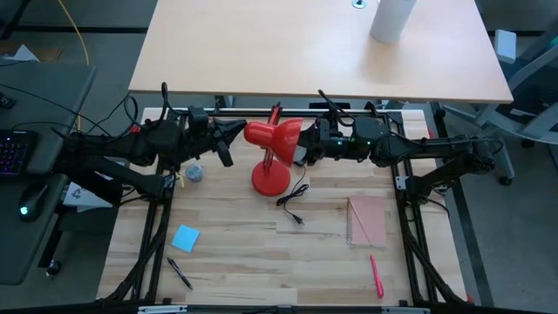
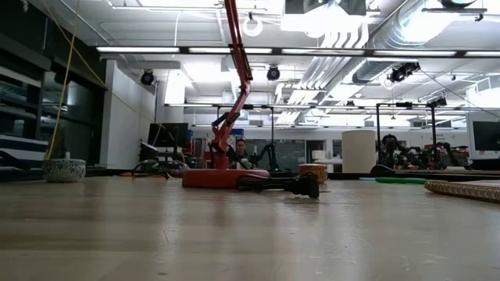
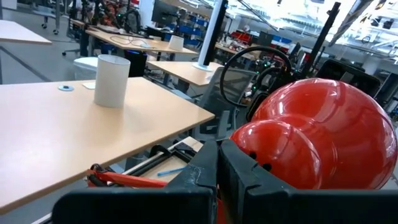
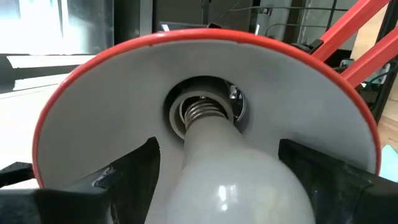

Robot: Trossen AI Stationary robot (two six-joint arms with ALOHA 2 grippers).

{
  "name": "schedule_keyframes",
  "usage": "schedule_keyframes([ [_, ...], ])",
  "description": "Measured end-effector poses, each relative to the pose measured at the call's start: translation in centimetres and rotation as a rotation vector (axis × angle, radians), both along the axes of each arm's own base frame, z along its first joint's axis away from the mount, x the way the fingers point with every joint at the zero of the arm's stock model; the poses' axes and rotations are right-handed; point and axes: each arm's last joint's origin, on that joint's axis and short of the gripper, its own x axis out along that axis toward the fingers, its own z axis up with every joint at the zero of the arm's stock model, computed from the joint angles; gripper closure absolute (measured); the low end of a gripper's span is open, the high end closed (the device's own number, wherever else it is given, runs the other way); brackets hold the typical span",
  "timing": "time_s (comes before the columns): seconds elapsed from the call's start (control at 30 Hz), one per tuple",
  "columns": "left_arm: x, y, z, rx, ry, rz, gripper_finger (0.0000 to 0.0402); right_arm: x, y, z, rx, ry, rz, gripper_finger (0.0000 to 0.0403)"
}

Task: Screw lightbulb
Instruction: Insert the lightbulb into the lamp

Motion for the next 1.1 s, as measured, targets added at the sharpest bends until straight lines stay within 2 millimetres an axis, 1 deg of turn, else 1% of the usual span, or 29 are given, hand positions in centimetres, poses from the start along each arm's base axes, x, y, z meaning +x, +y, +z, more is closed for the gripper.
schedule_keyframes([
  [0.47,-0.03,0.02,0.02,0.000,-0.001,0.005,0.0401,-0.01,-0.05,0.01,-0.010,0.000,0.036,0.0084],
  [0.63,-0.08,0.08,0.05,0.000,-0.003,0.029,0.0401,-0.09,-0.81,0.14,-0.069,-0.015,0.100,0.0084],
  [1.0,-0.12,0.17,0.10,0.001,-0.007,0.053,0.0401,-0.18,-0.77,0.08,-0.126,-0.016,0.244,0.0084],
  [1.1,-0.15,0.19,0.13,0.000,-0.010,0.060,0.0401,-0.19,-0.73,0.08,-0.129,-0.017,0.260,0.0094],
])
